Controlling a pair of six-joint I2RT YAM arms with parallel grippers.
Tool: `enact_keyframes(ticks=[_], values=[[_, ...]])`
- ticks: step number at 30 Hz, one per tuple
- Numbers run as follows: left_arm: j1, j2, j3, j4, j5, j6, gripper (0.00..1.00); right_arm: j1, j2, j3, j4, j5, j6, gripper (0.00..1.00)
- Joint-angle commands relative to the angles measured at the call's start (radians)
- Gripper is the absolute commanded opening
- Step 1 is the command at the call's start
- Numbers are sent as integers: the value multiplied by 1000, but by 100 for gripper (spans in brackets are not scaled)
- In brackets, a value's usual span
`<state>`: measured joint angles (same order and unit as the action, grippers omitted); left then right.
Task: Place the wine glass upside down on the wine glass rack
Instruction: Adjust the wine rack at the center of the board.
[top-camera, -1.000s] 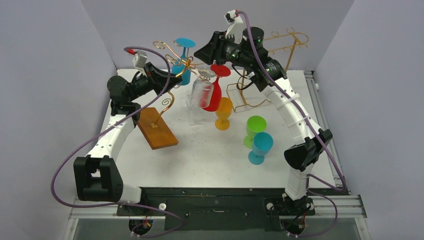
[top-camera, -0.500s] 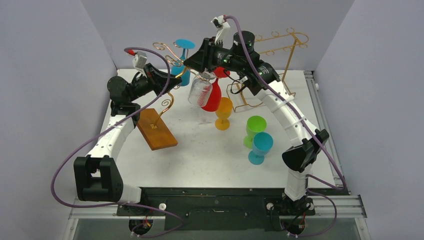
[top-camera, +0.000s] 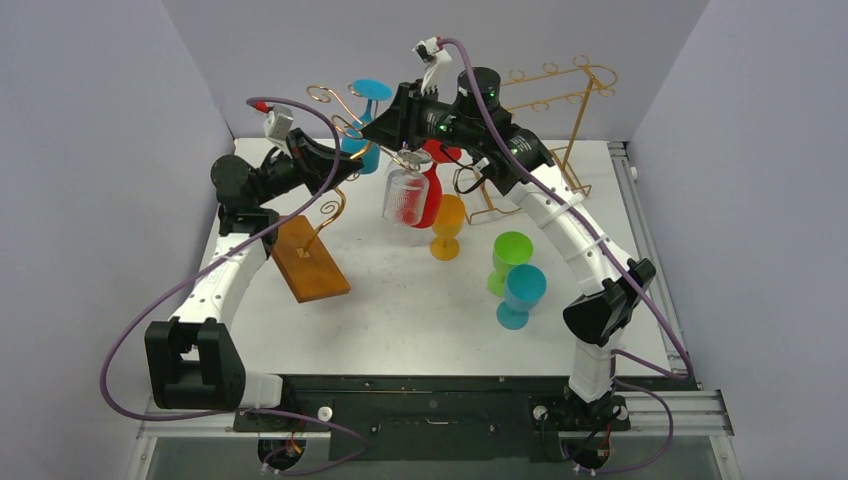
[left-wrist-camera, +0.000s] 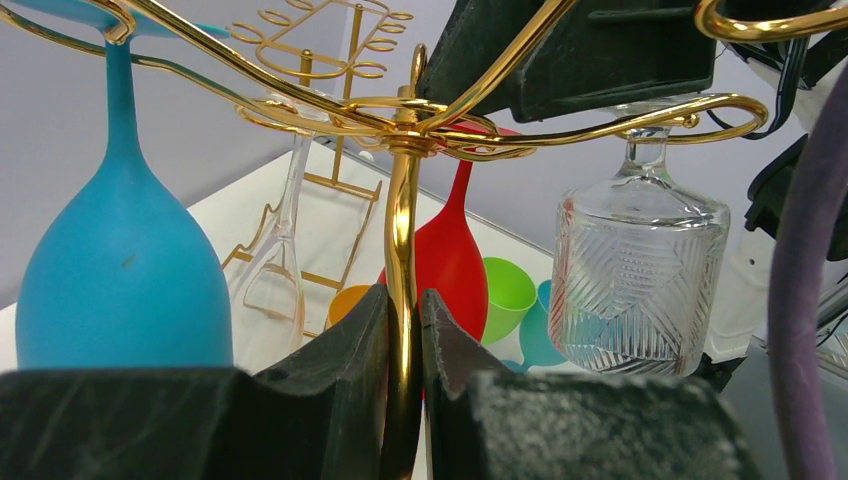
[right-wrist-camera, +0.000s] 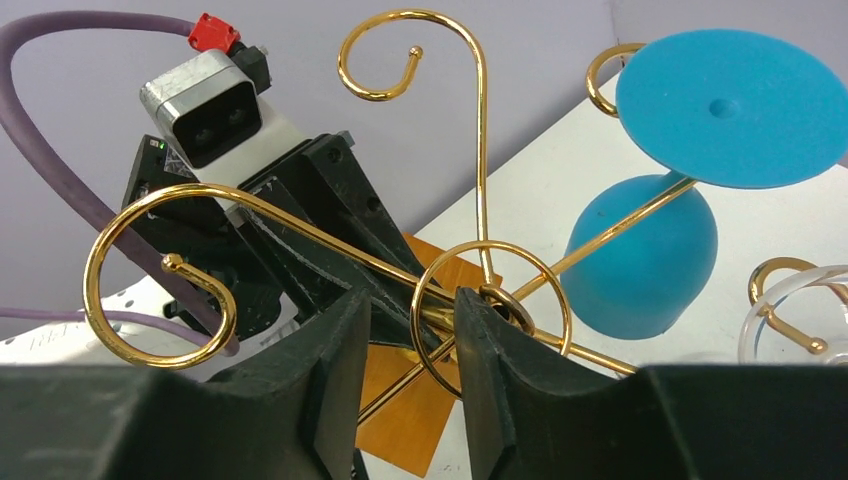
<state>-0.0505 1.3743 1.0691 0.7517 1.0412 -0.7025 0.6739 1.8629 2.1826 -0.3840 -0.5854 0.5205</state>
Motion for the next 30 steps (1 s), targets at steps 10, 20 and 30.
enact_keyframes(ticks=[10, 20, 30], values=[[8, -117, 50, 150, -92, -39, 0, -55, -84, -14, -21, 65, -22, 48], [8, -117, 64, 155, -91, -45, 0, -59, -114, -47, -61, 150, -68, 63], [14, -124, 55, 157, -86, -46, 0, -57, -47, 6, -96, 72, -80, 60]])
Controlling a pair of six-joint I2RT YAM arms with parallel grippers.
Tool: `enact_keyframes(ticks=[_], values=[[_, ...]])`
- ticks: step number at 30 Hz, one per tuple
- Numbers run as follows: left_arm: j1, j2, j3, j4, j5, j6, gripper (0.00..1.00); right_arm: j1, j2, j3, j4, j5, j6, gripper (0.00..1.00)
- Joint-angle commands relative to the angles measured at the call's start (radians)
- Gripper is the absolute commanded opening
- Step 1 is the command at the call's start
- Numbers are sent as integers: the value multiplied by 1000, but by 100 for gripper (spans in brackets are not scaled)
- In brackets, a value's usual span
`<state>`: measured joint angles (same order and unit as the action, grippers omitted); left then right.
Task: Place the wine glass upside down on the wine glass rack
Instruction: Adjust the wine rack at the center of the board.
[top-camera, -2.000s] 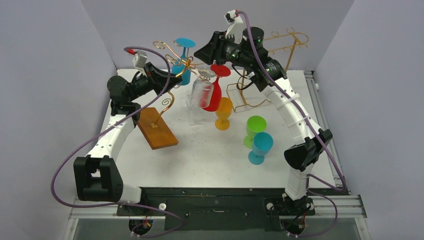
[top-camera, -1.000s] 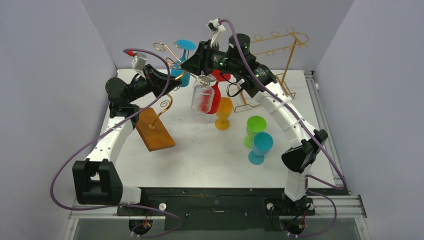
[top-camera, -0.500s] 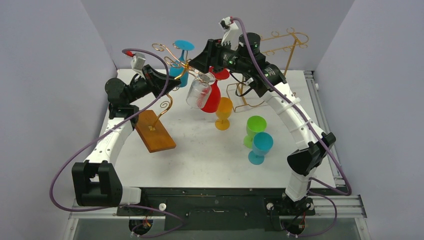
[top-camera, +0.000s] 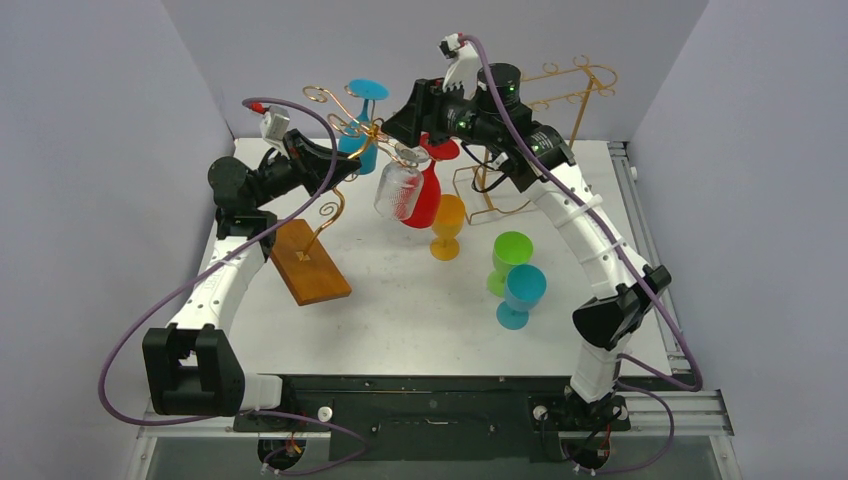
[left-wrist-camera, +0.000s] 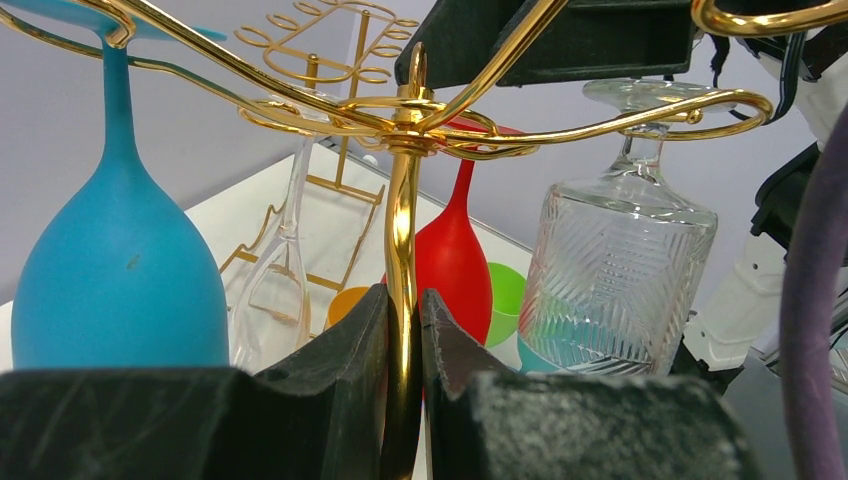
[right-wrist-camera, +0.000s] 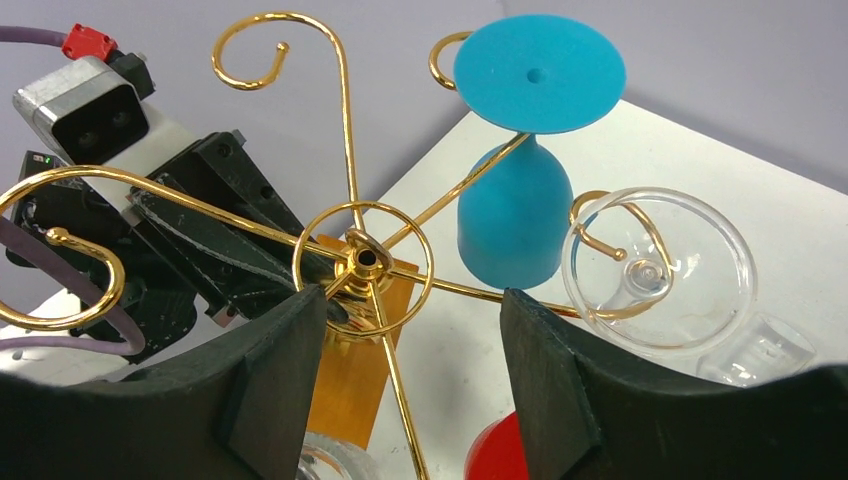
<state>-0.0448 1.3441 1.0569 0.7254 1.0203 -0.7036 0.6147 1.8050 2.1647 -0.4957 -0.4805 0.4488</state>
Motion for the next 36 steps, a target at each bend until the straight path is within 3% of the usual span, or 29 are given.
enact_keyframes(ticks=[1, 9, 16, 20, 27, 32, 36], values=[[8, -92, 66, 183, -65, -46, 0, 2, 11, 20, 29, -43, 1, 59], [7, -91, 69, 184, -61, -46, 0, 18, 50, 39, 111, -130, 50, 57], [6, -90, 66, 186, -58, -48, 0, 19, 87, 52, 177, -165, 104, 48], [6, -88, 67, 188, -59, -48, 0, 20, 101, 61, 203, -178, 124, 38], [7, -86, 61, 188, -67, -48, 0, 22, 96, 46, 202, -186, 117, 1], [8, -80, 53, 177, -77, -36, 1, 30, 86, 47, 189, -161, 74, 0], [7, -76, 39, 163, -73, -25, 7, 44, 95, 82, 150, -137, 12, 0]])
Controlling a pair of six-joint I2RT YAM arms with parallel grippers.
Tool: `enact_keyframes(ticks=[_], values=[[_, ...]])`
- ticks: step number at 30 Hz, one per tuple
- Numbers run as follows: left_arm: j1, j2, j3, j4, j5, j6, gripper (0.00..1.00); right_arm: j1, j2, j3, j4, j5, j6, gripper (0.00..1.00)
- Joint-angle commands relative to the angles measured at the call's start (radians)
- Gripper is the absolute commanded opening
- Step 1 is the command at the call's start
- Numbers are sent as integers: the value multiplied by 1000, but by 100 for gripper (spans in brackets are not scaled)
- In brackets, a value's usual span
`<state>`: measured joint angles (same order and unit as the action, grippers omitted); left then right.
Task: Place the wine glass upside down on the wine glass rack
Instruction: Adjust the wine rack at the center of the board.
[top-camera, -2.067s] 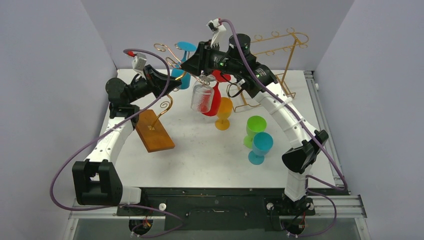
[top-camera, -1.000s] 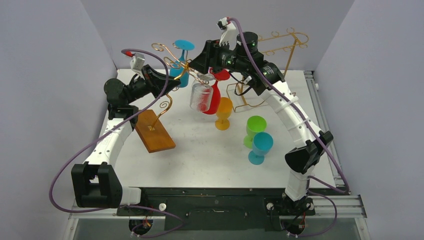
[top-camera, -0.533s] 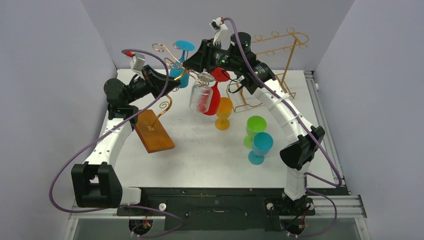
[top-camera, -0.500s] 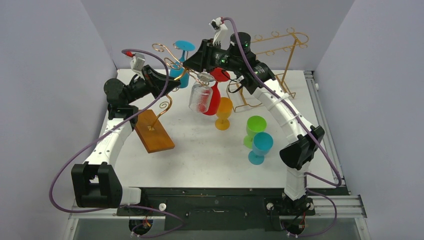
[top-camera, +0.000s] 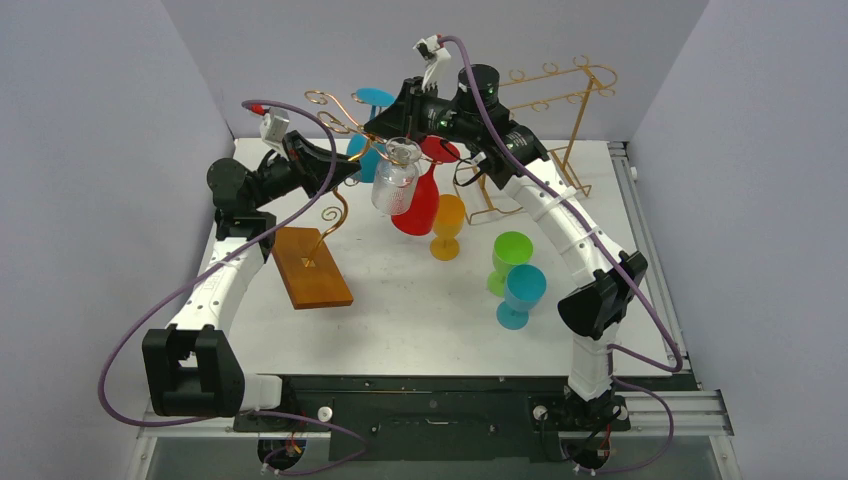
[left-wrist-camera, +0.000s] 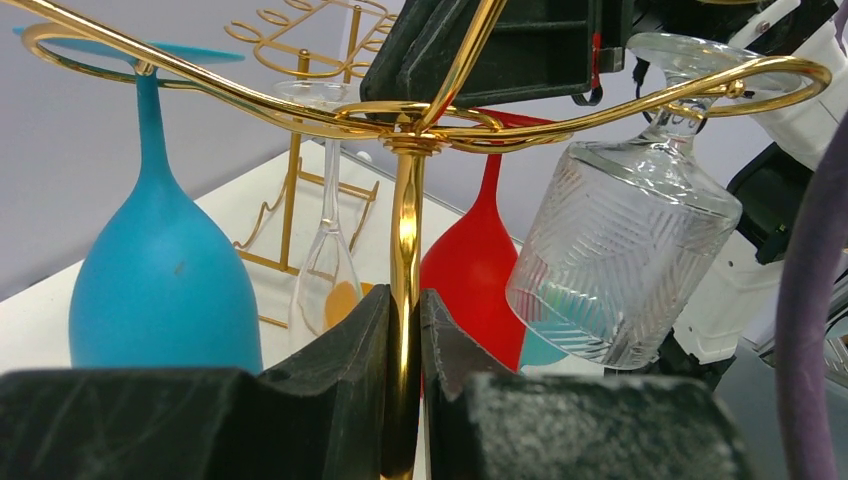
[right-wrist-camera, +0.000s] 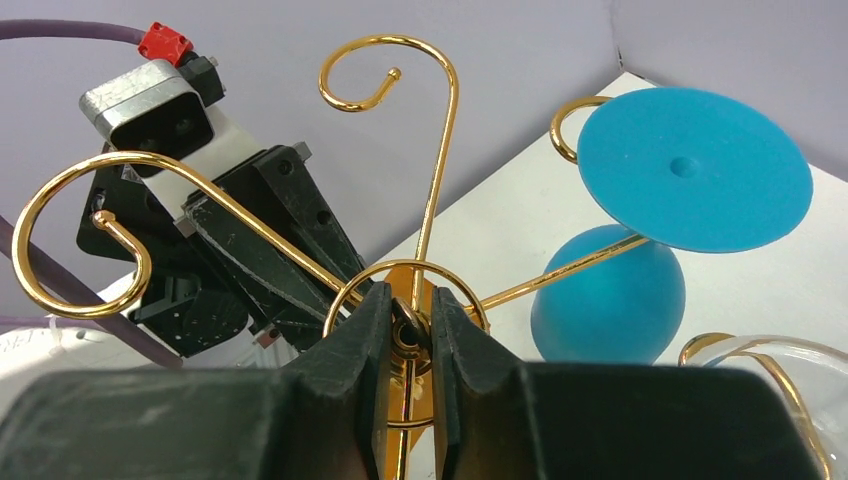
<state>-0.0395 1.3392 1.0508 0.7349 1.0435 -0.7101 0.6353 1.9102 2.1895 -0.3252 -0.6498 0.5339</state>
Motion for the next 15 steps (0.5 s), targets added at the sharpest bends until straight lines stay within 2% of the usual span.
enact_keyframes(ticks=[1, 5, 7, 12, 15], values=[[1, -70, 39, 151, -96, -15, 8, 26, -8, 58, -24, 42, -91, 0], [3, -71, 26, 150, -93, -7, 18, 32, -12, 52, -21, 53, -118, 0], [3, -72, 20, 150, -88, -5, 28, 35, -17, 38, -7, 59, -126, 0], [3, -72, -11, 143, -80, 14, 42, 38, -18, 23, 3, 88, -152, 0], [6, -73, -31, 145, -78, 21, 45, 42, -11, 30, -12, 103, -169, 0]])
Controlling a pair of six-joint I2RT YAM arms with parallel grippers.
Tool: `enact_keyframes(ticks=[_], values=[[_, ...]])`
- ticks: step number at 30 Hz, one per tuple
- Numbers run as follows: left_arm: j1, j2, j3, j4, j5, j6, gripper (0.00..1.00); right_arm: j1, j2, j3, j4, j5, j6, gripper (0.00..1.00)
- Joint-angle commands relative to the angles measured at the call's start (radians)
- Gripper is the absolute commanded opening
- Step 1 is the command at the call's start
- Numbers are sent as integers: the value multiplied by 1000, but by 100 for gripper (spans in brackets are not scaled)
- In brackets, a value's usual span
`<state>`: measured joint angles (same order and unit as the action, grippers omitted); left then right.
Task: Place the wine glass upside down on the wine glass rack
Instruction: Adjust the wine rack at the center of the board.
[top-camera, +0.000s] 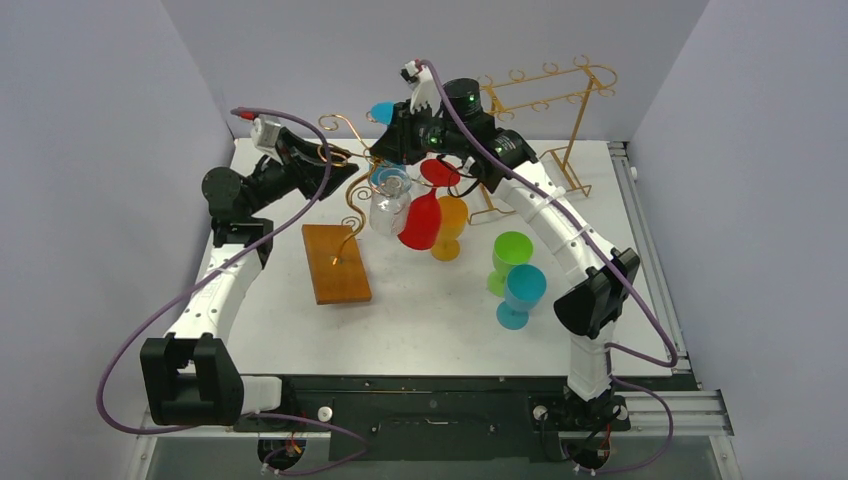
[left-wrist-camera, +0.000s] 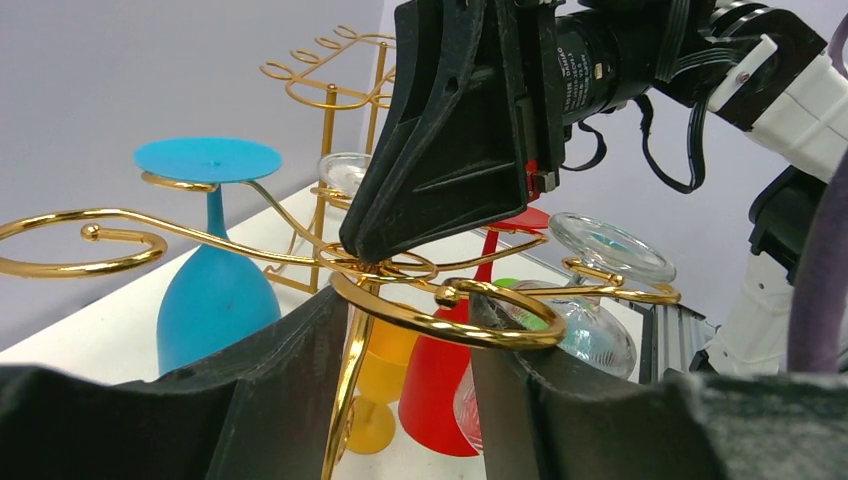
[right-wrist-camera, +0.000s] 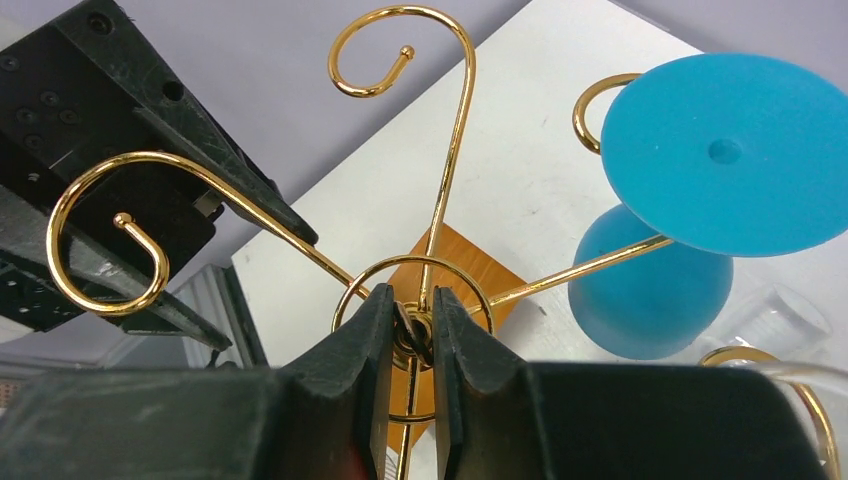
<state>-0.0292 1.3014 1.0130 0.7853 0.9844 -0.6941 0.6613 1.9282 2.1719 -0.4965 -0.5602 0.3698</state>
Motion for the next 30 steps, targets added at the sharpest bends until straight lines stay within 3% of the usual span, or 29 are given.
enact_keyframes(ticks=[1, 6, 14, 23, 30], values=[[-3, -36, 2, 96, -17, 5, 45, 20, -28, 52, 149, 21, -19, 0], [-2, -41, -20, 92, 10, 11, 60, 43, 3, 135, 58, 90, -118, 0], [11, -74, -133, 72, 5, 29, 83, 49, 38, 159, 91, 112, -135, 0], [72, -101, -144, 56, -20, 31, 98, 92, 86, 203, 92, 166, -178, 0], [203, -139, -191, -25, -88, -12, 96, 127, 115, 214, 122, 199, -195, 0]])
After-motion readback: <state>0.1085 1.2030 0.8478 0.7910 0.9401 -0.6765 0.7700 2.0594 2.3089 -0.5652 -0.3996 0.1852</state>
